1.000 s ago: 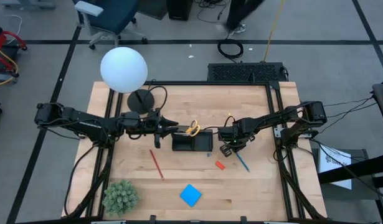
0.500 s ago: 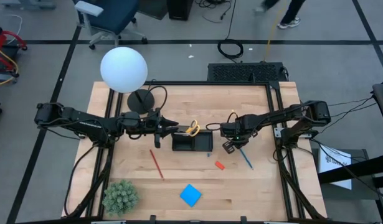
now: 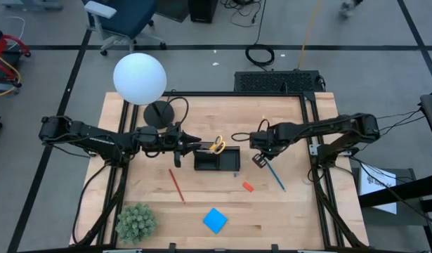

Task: Pick and place office supplies into organizer
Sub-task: Put the blue pencil into the desk organizer

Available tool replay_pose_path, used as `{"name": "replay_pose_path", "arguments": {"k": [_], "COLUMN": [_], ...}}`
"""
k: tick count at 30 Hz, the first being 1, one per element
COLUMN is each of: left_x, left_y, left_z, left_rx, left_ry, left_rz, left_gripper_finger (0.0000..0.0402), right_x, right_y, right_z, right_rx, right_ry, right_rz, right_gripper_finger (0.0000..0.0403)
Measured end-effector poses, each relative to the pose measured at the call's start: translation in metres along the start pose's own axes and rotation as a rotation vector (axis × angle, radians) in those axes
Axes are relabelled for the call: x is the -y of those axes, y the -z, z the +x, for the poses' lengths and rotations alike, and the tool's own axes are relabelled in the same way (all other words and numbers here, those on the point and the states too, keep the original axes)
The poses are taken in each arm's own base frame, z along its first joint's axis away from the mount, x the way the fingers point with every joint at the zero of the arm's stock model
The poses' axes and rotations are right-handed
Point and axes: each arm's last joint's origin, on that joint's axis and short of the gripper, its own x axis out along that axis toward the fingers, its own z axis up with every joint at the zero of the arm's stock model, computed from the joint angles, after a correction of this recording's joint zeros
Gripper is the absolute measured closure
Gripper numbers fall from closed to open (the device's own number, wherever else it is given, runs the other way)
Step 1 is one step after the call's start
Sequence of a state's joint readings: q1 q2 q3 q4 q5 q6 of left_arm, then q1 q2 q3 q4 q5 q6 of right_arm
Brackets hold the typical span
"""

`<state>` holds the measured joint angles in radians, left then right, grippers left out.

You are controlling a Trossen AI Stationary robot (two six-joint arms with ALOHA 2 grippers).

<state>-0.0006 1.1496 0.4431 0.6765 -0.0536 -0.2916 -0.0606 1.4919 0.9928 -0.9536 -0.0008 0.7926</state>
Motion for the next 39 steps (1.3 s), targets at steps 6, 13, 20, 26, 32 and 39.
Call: {"name": "replay_pose_path", "arguments": {"k": [6,13,20,26,32,39], "left_x": [0.0,0.0,0.0,0.0,0.0,0.0], "left_y": [0.0,0.0,0.0,0.0,0.0,0.0], "left_z": [0.0,0.0,0.0,0.0,0.0,0.0], "left_rx": [0.0,0.0,0.0,0.0,0.0,0.0], "left_ry": [0.0,0.0,0.0,0.0,0.0,0.0], "left_rz": [0.0,0.0,0.0,0.0,0.0,0.0], "left_gripper_finger": [0.0288,0.0288,0.0288,0.0288,0.0288,0.0289], "right_x": [0.004,0.014,0.006,0.0,-0.001,0.005], "right_y": [0.0,0.015,0.022,0.026,0.026,0.019], "right_z": [-0.014,-0.019,-0.019,-0.018,-0.007,0.009], "right_rx": [-0.049,-0.173,-0.182,-0.169,-0.137,-0.11], "right_ry": [-0.132,-0.065,-0.095,-0.106,-0.13,-0.035], "right_rz": [-0.158,-0.206,-0.263,-0.284,-0.238,0.001], "right_gripper_finger": [0.0402,0.0364,0.0285,0.0234,0.02,0.0185]}}
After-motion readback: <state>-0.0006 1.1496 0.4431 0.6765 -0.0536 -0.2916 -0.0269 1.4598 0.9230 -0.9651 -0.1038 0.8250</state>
